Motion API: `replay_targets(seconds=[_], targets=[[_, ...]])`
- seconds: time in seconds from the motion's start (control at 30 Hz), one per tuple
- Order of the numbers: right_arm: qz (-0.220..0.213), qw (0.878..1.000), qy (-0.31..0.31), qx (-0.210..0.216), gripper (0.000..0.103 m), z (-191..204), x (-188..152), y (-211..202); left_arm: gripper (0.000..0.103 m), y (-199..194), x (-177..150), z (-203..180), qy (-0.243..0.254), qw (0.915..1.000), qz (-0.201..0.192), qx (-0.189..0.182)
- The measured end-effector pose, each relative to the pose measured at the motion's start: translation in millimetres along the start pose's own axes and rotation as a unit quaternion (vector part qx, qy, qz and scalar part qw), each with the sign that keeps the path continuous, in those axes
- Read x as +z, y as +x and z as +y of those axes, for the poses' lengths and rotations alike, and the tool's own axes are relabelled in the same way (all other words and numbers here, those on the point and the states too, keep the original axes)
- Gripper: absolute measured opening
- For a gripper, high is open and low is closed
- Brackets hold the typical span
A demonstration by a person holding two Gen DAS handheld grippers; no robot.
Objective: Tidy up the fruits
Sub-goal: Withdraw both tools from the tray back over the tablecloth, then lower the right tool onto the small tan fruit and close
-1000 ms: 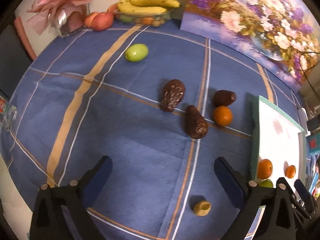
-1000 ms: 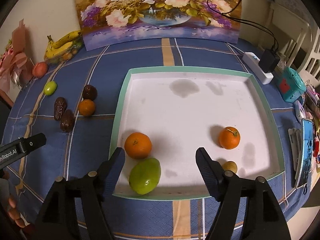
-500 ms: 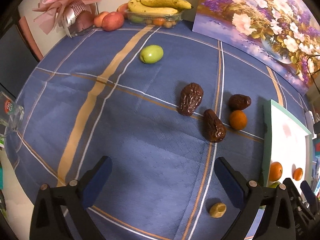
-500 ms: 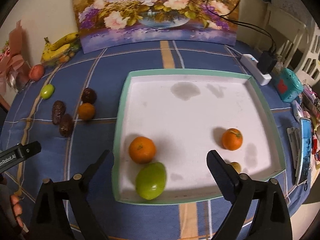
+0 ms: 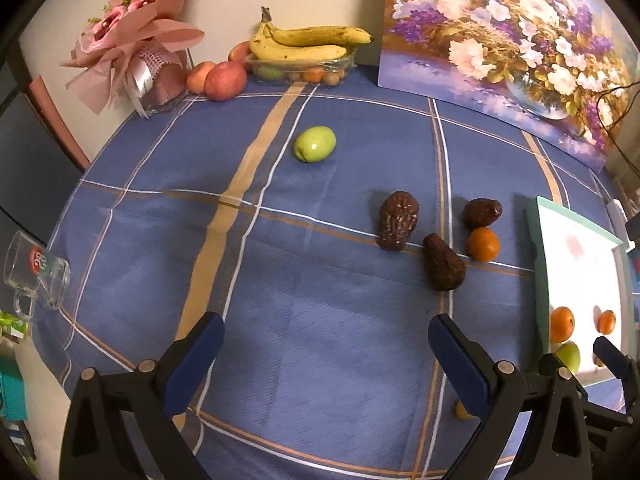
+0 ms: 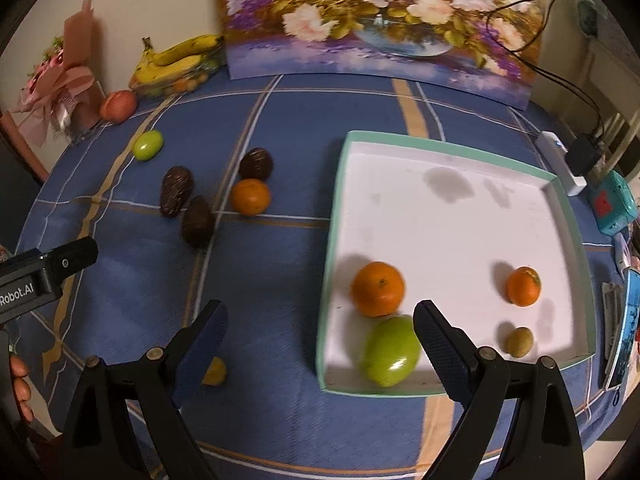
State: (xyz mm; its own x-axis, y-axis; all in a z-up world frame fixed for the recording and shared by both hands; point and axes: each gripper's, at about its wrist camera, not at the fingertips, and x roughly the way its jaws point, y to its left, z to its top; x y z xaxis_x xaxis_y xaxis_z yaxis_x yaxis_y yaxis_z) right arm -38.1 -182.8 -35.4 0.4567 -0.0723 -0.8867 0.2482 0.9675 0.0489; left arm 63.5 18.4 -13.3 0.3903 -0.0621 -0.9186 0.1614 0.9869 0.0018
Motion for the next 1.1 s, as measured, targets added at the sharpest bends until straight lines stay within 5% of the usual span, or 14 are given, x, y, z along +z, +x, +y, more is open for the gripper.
replay_targets(seconds=[0.6, 0.77, 1.1], targets=[[0.038, 0.996, -0.045, 0.065, 0.093, 47.0, -10.8, 4.2, 0.103, 19.0, -6.2, 28.5, -0.032, 0.9988, 0.038, 0.002], [0.070, 0.993, -0.056, 0.076, 0.068, 56.1, -18.3, 18.2, 0.103, 27.4, -8.9, 30.0, -0.036, 0.9980, 0.053, 0.003], [0.119, 0.987, -0.079, 0.074, 0.045, 66.8, -31.5, 44.3, 0.103, 41.3, -12.1, 30.0, -0.043, 0.9960, 0.078, 0.000]])
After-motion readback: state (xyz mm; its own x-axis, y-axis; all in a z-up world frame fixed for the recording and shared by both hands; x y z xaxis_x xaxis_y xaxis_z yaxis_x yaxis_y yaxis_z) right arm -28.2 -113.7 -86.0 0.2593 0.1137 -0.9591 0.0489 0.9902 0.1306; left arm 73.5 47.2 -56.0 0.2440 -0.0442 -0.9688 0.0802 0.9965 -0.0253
